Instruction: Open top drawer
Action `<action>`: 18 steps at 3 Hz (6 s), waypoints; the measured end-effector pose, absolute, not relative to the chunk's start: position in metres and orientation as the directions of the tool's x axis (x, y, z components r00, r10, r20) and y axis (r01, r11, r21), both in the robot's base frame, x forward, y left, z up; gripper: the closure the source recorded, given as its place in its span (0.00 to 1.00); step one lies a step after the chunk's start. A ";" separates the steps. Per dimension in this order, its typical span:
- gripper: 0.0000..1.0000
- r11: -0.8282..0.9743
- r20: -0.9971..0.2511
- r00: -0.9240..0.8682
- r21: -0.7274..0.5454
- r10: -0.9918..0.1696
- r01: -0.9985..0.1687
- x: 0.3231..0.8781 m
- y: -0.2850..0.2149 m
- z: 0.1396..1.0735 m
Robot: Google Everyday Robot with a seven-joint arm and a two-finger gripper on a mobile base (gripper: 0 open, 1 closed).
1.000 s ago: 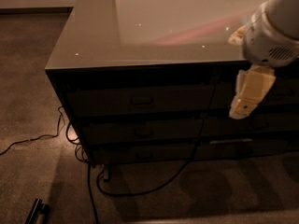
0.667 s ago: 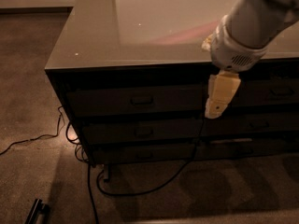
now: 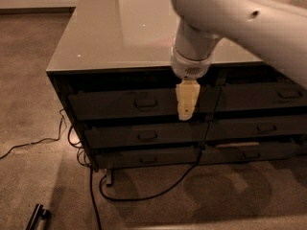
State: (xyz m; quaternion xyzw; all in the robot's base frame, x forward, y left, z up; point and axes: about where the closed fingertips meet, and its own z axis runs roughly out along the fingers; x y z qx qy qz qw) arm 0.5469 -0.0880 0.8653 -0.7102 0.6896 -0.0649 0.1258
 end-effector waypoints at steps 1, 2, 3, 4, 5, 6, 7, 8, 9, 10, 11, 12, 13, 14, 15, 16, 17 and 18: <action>0.00 -0.035 -0.020 0.041 -0.240 -0.999 -0.970 0.573 -0.075 0.835; 0.00 -0.041 -0.014 0.046 -0.238 -0.999 -0.970 0.575 -0.072 0.832; 0.00 -0.038 -0.029 0.047 -0.247 -0.998 -0.968 0.573 -0.072 0.834; 0.00 0.008 -0.121 0.019 -0.216 -0.993 -0.976 0.577 -0.087 0.812; 0.00 0.058 -0.208 -0.023 -0.164 -0.978 -0.985 0.580 -0.102 0.773; 0.00 0.077 -0.273 -0.044 -0.111 -0.961 -0.991 0.582 -0.103 0.737; 0.00 0.079 -0.274 -0.046 -0.108 -0.961 -0.991 0.582 -0.104 0.736; 0.00 0.103 -0.275 -0.070 -0.105 -0.959 -0.989 0.583 -0.108 0.727; 0.00 0.064 -0.278 -0.026 -0.128 -0.960 -0.990 0.595 -0.093 0.722; 0.00 0.021 -0.250 0.021 -0.163 -0.968 -0.986 0.611 -0.075 0.725; 0.00 -0.022 -0.204 0.061 -0.187 -0.977 -0.982 0.625 -0.058 0.722; 0.00 -0.031 -0.160 0.060 -0.177 -0.985 -0.984 0.638 -0.054 0.707; 0.00 -0.008 -0.135 0.029 -0.151 -0.990 -0.988 0.653 -0.063 0.690; 0.00 0.030 -0.130 -0.013 -0.129 -0.991 -0.991 0.670 -0.075 0.678; 0.00 0.070 -0.146 -0.053 -0.113 -0.988 -0.991 0.687 -0.084 0.672; 0.00 0.073 -0.150 -0.055 -0.118 -0.987 -0.990 0.690 -0.084 0.673; 0.00 0.051 -0.150 -0.031 -0.134 -0.988 -0.990 0.689 -0.080 0.676; 0.00 0.010 -0.179 0.015 -0.138 -0.984 -0.990 0.689 -0.072 0.672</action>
Offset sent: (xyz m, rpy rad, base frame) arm 0.0216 0.0111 -0.0251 -0.0529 0.0229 0.0016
